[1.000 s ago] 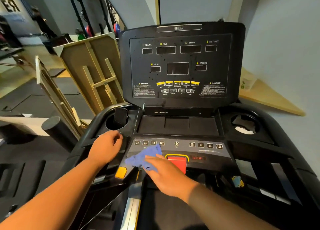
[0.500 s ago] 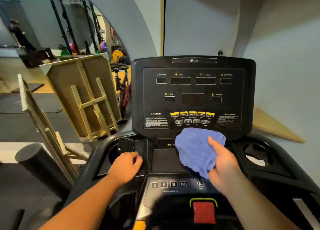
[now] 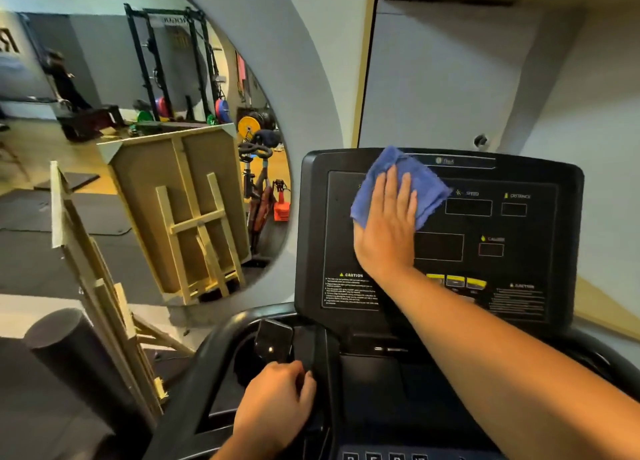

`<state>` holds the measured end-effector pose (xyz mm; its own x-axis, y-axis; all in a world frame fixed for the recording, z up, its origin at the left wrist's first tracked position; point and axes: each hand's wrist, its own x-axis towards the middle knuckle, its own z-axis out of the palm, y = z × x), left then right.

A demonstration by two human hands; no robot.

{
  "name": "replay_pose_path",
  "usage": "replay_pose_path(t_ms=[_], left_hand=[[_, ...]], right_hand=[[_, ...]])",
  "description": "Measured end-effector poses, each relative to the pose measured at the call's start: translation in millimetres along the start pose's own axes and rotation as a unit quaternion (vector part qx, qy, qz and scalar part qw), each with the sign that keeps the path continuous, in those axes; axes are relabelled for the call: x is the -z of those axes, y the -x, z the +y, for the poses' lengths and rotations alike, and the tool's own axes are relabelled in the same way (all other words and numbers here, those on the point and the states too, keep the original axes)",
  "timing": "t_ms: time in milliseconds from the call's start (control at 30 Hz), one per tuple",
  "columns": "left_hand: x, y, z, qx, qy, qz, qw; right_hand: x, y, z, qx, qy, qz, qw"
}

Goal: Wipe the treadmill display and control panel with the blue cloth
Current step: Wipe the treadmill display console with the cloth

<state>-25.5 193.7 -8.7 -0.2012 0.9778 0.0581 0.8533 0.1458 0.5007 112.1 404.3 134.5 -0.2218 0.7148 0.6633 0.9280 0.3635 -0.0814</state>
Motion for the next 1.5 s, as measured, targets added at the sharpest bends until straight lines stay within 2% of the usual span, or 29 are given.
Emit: replay_pose_path(t_ms=[67, 167, 233, 300, 400, 467, 533, 633, 733, 767, 833, 900, 967, 1033, 1133, 1233, 1300, 1367, 1433, 1500], left_hand=[[1, -2, 1, 0.002, 0.004, 0.001, 1.000], [-2, -2, 1, 0.004, -0.012, -0.008, 1.000], [-3, -2, -3, 0.015, -0.012, -0.013, 1.000], [-5, -3, -5, 0.016, -0.012, -0.012, 1.000], [-5, -3, -3, 0.015, -0.015, -0.009, 1.000], [-5, -3, -3, 0.019, -0.020, 0.001, 1.000], [-5, -1, -2, 0.022, -0.028, 0.005, 0.999], [-4, -1, -1, 0.019, -0.030, -0.005, 0.999], [-4, -2, 0, 0.016, -0.035, -0.016, 0.999], [-4, -2, 0, 0.016, -0.038, -0.018, 0.999], [-6, -2, -2, 0.019, -0.035, -0.017, 0.999], [-8, -3, -3, 0.024, -0.037, -0.013, 0.999], [-9, -4, -3, 0.024, -0.044, -0.007, 0.999], [-10, -3, -2, 0.025, -0.039, 0.000, 0.999], [-9, -2, -2, 0.025, -0.024, 0.003, 0.999], [-10, -1, -4, 0.028, -0.017, 0.003, 0.999], [-10, 0, -4, 0.027, -0.012, 0.001, 1.000], [-9, -1, -4, 0.033, -0.006, -0.001, 0.999], [-8, -2, -3, 0.041, -0.014, 0.003, 0.999], [-8, -3, -2, 0.045, -0.023, 0.002, 0.999]], right_hand=[[-10, 20, 5, 0.124, 0.033, -0.015, 0.992], [-16, 49, 34, 0.319, 0.087, -0.052, 0.942], [-13, 49, 57, 0.386, 0.107, -0.063, 0.914], [-6, 28, 66, 0.365, 0.110, -0.040, 0.924], [5, -19, 38, 0.204, 0.069, 0.004, 0.976], [5, -33, 2, 0.137, 0.041, 0.008, 0.990], [-2, -23, -24, 0.209, 0.027, -0.004, 0.978], [-14, 12, -20, 0.383, 0.042, -0.046, 0.922], [-12, 20, 17, 0.438, 0.058, -0.061, 0.895], [-8, 15, 27, 0.427, 0.061, -0.059, 0.900], [0, -4, 39, 0.350, 0.043, -0.048, 0.934], [8, -28, 27, 0.244, 0.012, -0.020, 0.969], [8, -35, 0, 0.192, 0.015, 0.000, 0.981], [-4, -15, -21, 0.260, 0.023, -0.018, 0.965], [-20, 34, -5, 0.399, 0.039, -0.062, 0.914], [-19, 54, 44, 0.427, 0.038, -0.092, 0.899], [-9, 42, 72, 0.376, 0.046, -0.080, 0.922], [5, 13, 90, 0.274, 0.036, -0.047, 0.960], [16, -15, 85, 0.166, 0.024, -0.027, 0.985], [15, -19, 62, 0.137, 0.032, -0.023, 0.990]])
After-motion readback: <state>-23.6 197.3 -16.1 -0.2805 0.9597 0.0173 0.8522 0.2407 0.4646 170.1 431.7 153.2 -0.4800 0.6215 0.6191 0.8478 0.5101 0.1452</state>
